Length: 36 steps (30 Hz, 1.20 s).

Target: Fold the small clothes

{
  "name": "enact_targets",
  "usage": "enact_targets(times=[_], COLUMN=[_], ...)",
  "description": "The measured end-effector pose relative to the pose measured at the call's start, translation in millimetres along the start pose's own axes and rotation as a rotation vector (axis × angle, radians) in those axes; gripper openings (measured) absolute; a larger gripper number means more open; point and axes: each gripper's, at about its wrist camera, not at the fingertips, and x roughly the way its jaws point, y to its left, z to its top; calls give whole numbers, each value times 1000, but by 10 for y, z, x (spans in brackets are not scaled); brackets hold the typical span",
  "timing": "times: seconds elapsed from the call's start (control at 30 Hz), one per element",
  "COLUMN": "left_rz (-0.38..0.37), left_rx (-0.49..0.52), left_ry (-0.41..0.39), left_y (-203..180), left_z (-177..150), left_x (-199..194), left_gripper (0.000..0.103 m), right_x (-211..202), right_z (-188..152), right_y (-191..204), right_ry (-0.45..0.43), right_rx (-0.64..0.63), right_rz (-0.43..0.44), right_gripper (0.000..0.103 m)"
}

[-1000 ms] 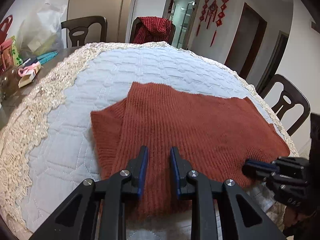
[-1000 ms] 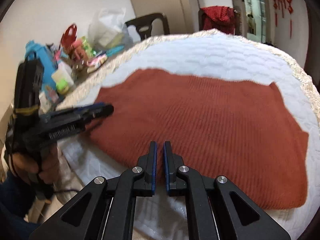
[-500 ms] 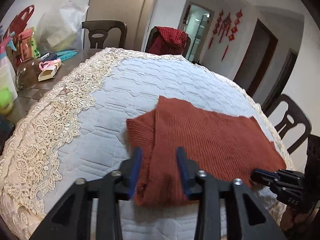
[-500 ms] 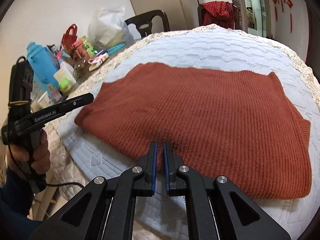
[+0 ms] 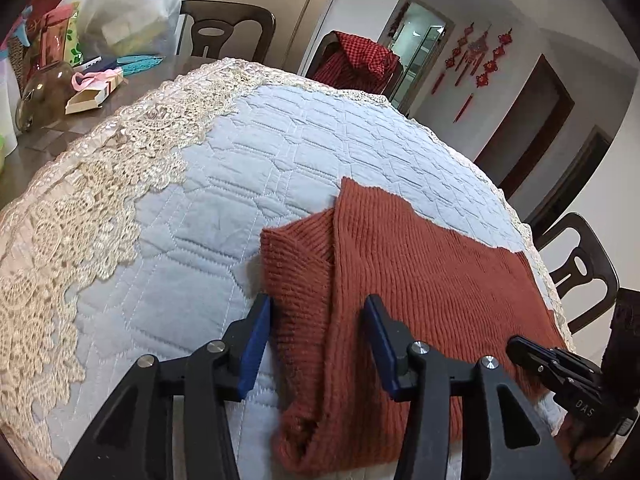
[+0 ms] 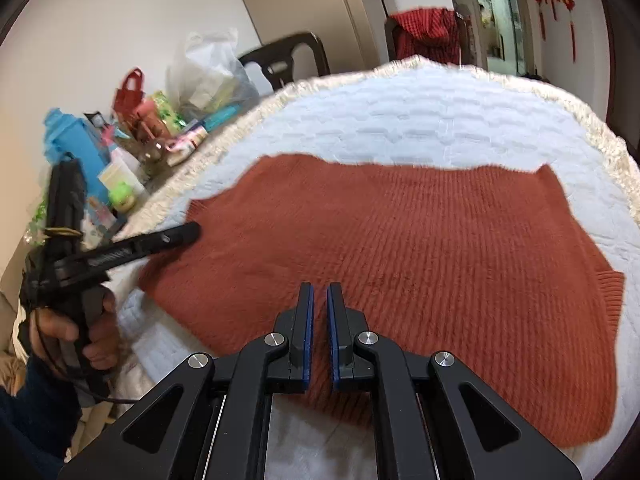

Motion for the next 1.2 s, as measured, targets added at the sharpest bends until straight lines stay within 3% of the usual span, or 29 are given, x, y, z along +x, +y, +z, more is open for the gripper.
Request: enact_targets(times=[0.43, 0.67, 0.83, 1.2], left_rz=[-34, -82, -29, 25], left_rx=[-56, -84, -20, 36], left_ry=[8, 31, 28, 23], left_y=[63, 37, -89, -166], left_z=[138, -58, -109, -98], left_x=[117, -33, -49, -38], left_gripper=[53, 52, 52, 33], right_x=[21, -8, -64, -141], right_z=[21, -16, -71, -223], right_y=[-54, -27, 22, 63], right_ry=[-6, -7, -9, 21], right_rx=[28, 23, 4, -14], right_rz=[31, 17, 2, 19], right_gripper=[6, 6, 6, 7])
